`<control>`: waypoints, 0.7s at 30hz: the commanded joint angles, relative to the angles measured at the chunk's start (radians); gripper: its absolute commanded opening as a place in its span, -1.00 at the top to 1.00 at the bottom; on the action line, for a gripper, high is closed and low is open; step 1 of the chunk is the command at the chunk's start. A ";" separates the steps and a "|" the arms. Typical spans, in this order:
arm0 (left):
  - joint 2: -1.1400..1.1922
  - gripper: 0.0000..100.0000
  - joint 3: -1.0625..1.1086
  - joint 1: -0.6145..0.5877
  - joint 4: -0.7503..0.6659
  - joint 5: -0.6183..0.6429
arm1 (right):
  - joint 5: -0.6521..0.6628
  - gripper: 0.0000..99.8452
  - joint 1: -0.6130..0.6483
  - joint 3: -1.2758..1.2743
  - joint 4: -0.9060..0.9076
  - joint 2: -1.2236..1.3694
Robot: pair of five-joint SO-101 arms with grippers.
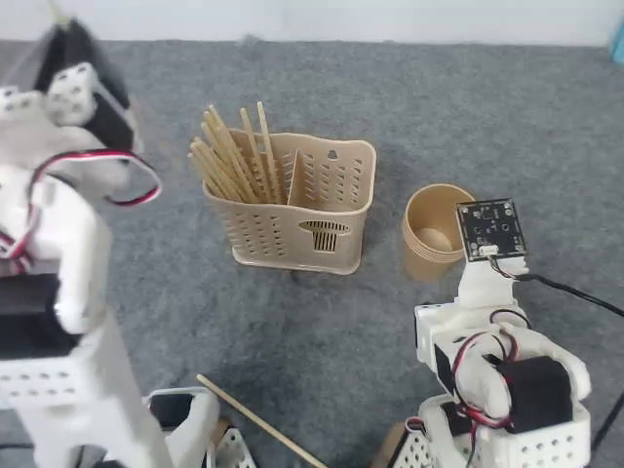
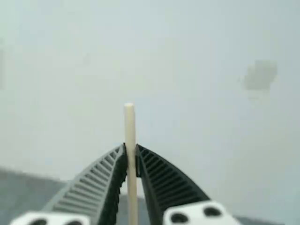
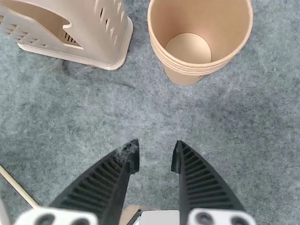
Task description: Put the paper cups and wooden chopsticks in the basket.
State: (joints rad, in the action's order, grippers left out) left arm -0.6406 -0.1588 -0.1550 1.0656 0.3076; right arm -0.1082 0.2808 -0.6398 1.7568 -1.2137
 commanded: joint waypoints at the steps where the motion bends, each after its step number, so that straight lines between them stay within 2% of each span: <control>1: -0.017 0.97 -0.007 0.068 -0.160 0.023 | 0.000 0.75 -0.012 0.006 0.022 -0.004; 6: -0.014 0.97 0.200 0.092 -0.382 0.023 | 0.000 0.75 -0.012 0.006 0.022 -0.004; 10: -0.023 0.97 0.395 0.114 -0.497 0.023 | 0.000 0.75 -0.012 0.006 0.022 -0.004; 17: -0.023 0.97 0.559 0.166 -0.506 0.012 | 0.000 0.75 -0.005 0.006 0.022 -0.004; 21: -0.023 0.87 0.619 0.198 -0.506 -0.120 | 0.000 0.75 -0.005 0.006 0.022 -0.004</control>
State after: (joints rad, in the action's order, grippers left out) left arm -0.6406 0.4273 0.0138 0.5869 0.2954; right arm -0.1082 0.2823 -0.6398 1.7568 -1.2137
